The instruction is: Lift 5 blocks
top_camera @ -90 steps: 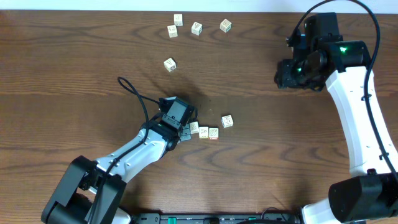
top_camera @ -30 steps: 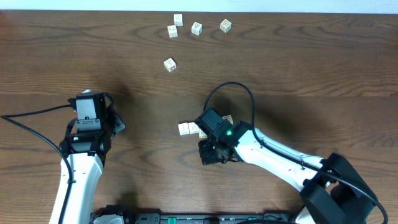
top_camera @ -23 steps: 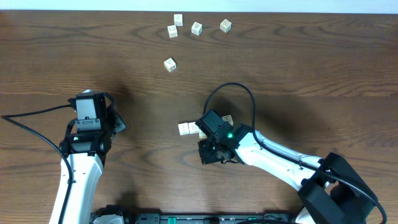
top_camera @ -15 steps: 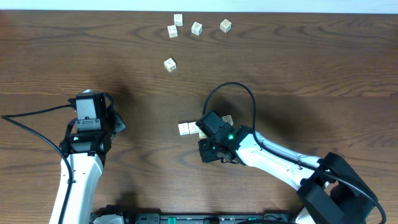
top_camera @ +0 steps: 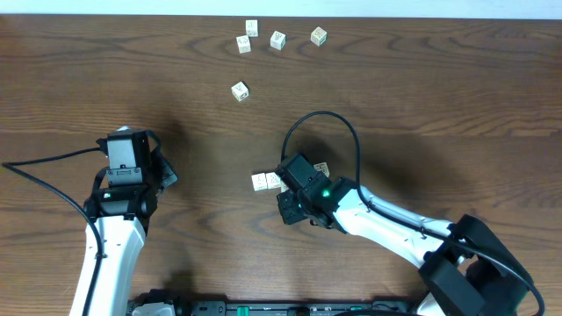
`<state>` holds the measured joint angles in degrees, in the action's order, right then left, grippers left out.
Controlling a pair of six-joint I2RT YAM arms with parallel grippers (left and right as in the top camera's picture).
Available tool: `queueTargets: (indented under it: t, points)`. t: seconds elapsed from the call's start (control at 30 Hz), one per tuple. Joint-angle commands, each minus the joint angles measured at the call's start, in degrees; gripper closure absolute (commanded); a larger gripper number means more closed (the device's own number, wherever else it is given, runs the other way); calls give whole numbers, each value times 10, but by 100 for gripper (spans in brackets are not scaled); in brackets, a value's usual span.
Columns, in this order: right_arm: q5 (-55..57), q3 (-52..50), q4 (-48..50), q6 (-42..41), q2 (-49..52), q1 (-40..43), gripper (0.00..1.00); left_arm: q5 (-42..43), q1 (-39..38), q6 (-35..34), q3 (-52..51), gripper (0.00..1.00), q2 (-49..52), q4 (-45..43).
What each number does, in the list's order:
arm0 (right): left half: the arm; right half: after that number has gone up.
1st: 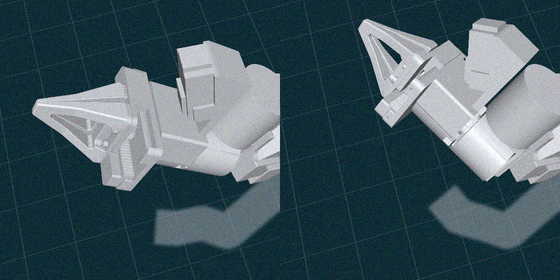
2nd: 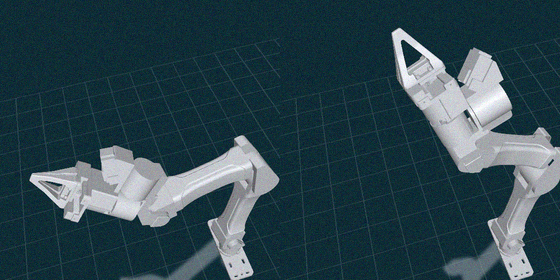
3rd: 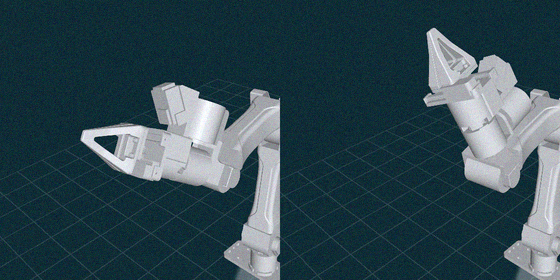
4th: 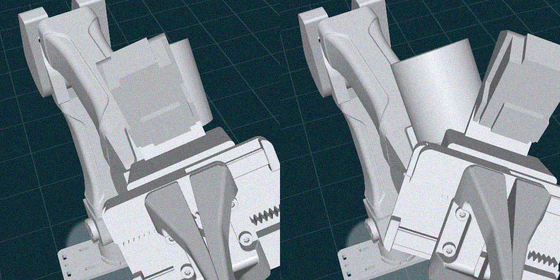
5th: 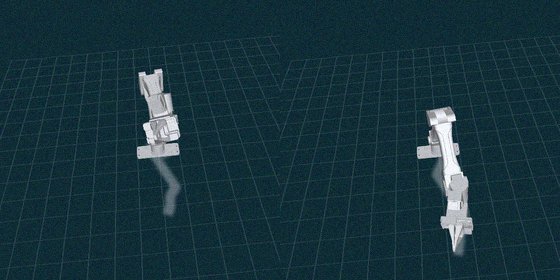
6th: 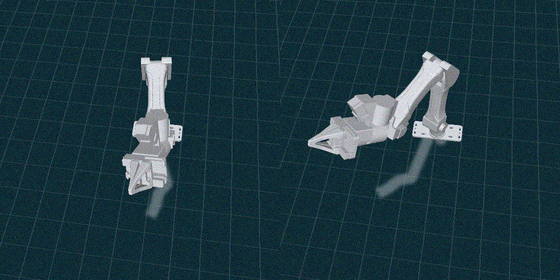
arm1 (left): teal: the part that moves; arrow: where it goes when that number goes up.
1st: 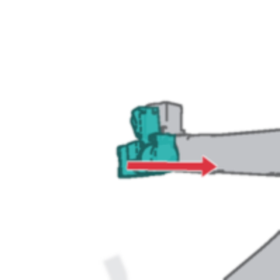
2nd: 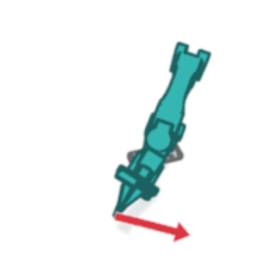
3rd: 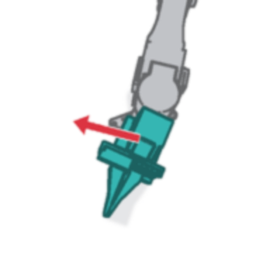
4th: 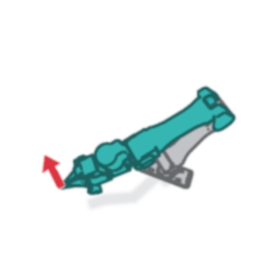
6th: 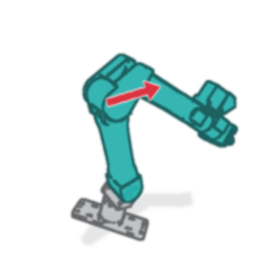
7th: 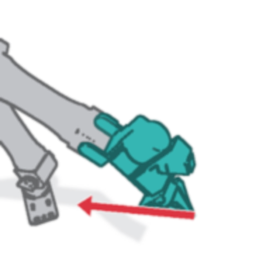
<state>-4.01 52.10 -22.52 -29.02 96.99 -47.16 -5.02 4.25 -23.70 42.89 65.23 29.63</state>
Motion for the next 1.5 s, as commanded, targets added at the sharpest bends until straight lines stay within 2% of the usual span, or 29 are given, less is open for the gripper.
queueTargets:
  t: [0.0, 0.17, 1.47]
  points:
    - [12, -3, 7, 19, 23, -3, 99, 0, 2, 8, 8, 91, -2, 1]
    - [5, -2, 23, 19, 53, -1, 99, 0, 2, 8, 8, 91, -2, 1]
    - [55, -1, 78, 45, 52, 21, 99, 0, 2, 8, 8, 91, -2, 1]
